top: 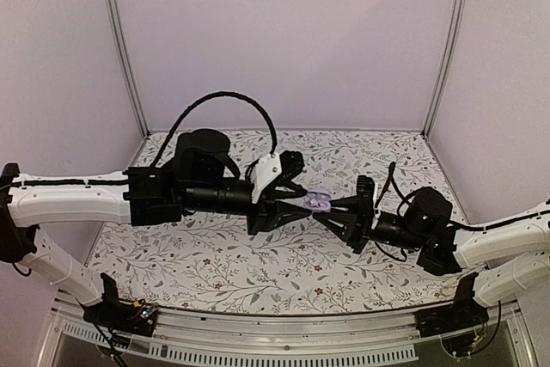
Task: Insert the wireless bluetooth earbuds into the charging case
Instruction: Adjust the right earbud in the right side groove of the charging case.
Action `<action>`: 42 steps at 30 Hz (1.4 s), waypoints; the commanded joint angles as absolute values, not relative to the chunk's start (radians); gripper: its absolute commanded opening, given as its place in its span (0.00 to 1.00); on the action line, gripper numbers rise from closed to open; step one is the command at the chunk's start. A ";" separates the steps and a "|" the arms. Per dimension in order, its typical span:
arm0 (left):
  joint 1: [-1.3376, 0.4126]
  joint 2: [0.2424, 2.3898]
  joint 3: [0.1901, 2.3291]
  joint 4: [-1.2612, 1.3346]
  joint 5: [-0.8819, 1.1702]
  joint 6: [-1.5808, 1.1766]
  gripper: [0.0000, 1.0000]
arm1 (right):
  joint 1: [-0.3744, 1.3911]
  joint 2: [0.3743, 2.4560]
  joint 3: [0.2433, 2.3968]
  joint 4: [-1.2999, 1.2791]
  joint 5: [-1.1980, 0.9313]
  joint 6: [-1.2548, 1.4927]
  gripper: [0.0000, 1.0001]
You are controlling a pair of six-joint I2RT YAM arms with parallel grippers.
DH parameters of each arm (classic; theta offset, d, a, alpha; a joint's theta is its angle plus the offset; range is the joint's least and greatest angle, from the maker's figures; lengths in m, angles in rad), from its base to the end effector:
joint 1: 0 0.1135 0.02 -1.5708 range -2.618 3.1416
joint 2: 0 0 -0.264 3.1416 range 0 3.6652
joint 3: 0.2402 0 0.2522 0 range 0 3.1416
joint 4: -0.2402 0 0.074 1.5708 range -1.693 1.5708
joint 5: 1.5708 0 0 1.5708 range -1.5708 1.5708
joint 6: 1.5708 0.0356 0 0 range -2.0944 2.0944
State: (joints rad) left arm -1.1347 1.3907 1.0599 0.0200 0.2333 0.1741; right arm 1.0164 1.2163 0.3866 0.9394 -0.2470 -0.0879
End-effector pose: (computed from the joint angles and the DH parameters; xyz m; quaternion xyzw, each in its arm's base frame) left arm 0.1308 -0.3002 0.3172 0.5429 0.5950 -0.3538 0.4755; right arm 0.1220 0.2136 0.2328 -0.4254 0.5157 0.4044 0.6241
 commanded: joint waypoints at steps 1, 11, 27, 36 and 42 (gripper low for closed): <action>-1.123 1.407 1.085 0.010 0.254 0.173 0.39 | 1.025 1.198 0.416 0.940 -0.258 -0.075 0.00; -1.125 1.422 1.097 0.006 0.275 0.172 0.29 | 1.025 1.190 0.416 0.940 -0.242 -0.074 0.00; -1.135 1.437 1.119 0.003 0.333 0.192 0.26 | 1.020 1.204 0.427 0.942 -0.232 -0.068 0.00; -1.139 1.433 1.119 -0.031 0.382 0.203 0.23 | 0.997 1.198 0.422 0.958 -0.246 -0.047 0.00; -1.149 1.430 1.124 -0.041 0.418 0.213 0.23 | 0.992 1.202 0.421 0.967 -0.248 -0.037 0.00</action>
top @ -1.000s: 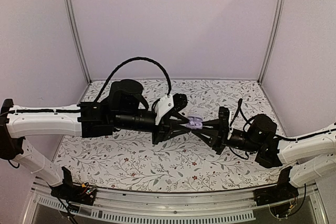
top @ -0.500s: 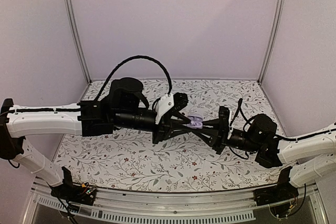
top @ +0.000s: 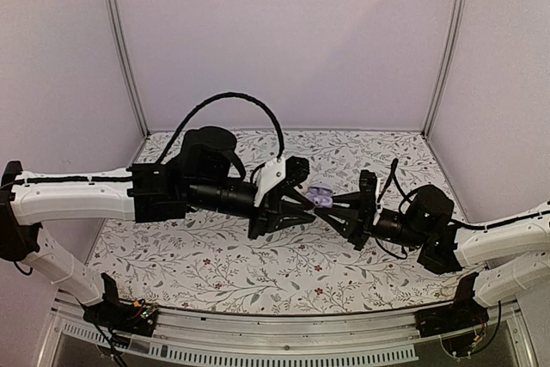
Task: Insert the wireless bluetooth earbuds into the charging case
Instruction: Adjust the right earbud in the right side groove of the charging case.
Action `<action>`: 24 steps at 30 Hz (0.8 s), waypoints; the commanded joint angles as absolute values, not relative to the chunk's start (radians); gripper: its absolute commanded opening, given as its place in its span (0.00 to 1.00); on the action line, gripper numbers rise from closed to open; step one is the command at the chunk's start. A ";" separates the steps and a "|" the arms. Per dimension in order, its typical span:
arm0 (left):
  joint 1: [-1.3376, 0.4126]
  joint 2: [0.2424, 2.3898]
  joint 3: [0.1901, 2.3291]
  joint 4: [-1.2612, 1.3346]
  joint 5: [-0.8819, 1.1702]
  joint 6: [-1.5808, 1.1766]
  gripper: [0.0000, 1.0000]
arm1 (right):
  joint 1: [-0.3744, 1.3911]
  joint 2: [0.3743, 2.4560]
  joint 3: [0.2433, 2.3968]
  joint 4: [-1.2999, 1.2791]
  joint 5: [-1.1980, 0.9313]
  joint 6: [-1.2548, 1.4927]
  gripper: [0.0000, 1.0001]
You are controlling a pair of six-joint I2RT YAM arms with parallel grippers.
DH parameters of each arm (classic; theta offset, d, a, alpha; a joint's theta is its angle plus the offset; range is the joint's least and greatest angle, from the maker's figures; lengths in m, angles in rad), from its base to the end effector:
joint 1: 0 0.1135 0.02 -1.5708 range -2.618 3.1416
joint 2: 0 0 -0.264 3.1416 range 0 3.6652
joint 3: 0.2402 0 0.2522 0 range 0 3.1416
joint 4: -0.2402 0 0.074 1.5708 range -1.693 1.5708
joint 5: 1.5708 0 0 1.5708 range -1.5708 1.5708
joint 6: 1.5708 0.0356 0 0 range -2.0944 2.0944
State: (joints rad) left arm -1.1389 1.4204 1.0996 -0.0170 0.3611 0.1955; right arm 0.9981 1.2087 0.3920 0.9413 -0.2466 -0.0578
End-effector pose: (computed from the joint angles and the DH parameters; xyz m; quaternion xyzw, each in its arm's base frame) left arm 0.1280 -0.3077 0.3187 0.5782 0.5663 -0.3890 0.4401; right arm 0.1258 0.2111 0.2364 -0.4105 0.5208 0.4096 0.6265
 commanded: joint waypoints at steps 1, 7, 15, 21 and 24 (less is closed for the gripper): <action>-1.150 1.429 1.126 -0.041 0.419 0.213 0.23 | 0.992 1.201 0.421 0.968 -0.248 -0.036 0.00; -1.136 1.391 1.102 -0.020 0.395 0.188 0.23 | 0.991 1.203 0.418 0.971 -0.269 -0.040 0.00; -1.105 1.350 1.076 -0.033 0.310 0.198 0.25 | 0.991 1.207 0.418 0.966 -0.324 -0.043 0.00; -1.105 1.365 1.086 -0.043 0.296 0.201 0.24 | 0.992 1.209 0.425 0.966 -0.342 -0.039 0.00; -1.105 1.372 1.090 -0.044 0.290 0.203 0.24 | 0.991 1.212 0.428 0.964 -0.351 -0.039 0.00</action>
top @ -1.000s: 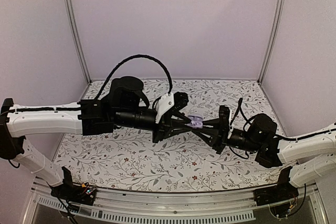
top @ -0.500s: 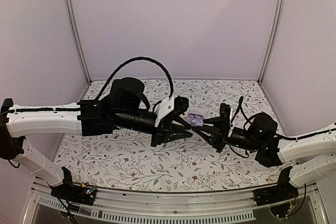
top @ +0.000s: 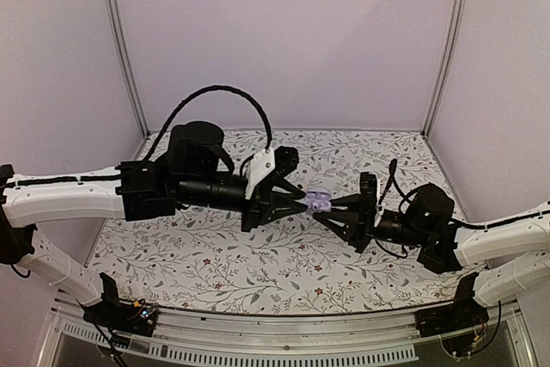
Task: Insert the wireless bluetooth earbuds into the charging case
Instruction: Adjust the right earbud in the right side groove of the charging case.
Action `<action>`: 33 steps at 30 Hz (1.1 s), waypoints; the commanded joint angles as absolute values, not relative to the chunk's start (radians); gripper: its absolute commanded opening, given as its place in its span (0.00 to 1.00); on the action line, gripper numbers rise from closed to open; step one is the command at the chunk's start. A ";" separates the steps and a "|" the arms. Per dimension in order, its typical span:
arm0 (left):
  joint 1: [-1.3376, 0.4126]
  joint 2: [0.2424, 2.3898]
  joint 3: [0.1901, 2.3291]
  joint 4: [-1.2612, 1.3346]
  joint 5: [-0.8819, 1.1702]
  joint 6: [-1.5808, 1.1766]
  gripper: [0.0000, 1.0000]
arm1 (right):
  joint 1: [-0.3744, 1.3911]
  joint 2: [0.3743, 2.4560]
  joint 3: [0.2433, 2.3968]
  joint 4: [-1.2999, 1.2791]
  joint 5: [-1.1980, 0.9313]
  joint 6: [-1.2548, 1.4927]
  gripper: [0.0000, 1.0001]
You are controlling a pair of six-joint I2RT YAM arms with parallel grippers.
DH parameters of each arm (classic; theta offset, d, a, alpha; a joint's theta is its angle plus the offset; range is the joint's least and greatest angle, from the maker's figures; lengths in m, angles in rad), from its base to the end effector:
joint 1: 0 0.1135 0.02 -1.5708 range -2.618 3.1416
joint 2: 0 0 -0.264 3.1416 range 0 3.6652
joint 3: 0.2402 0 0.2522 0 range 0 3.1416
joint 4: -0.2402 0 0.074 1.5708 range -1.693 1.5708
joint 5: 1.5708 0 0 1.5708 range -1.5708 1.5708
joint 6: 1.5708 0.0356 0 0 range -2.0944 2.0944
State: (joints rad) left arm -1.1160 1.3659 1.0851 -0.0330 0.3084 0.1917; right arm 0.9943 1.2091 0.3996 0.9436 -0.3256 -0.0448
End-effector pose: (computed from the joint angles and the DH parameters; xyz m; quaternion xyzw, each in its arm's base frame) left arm 0.1313 -0.2931 0.3284 0.5579 0.5795 -0.3702 0.4646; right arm 0.1244 0.2123 0.2389 -0.4284 0.5032 0.4345 0.6120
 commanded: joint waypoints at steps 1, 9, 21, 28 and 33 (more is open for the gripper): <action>-1.105 1.375 1.093 -0.046 0.287 0.203 0.23 | 0.991 1.213 0.430 0.961 -0.353 -0.038 0.00; -1.110 1.404 1.107 -0.057 0.295 0.205 0.20 | 0.991 1.218 0.433 0.959 -0.345 -0.038 0.00; -1.133 1.426 1.122 -0.058 0.319 0.214 0.13 | 0.991 1.221 0.436 0.958 -0.305 -0.035 0.00; -1.137 1.429 1.125 -0.063 0.318 0.215 0.12 | 0.992 1.222 0.436 0.960 -0.296 -0.032 0.00; -1.139 1.441 1.133 -0.061 0.306 0.201 0.11 | 0.991 1.224 0.437 0.959 -0.296 -0.029 0.00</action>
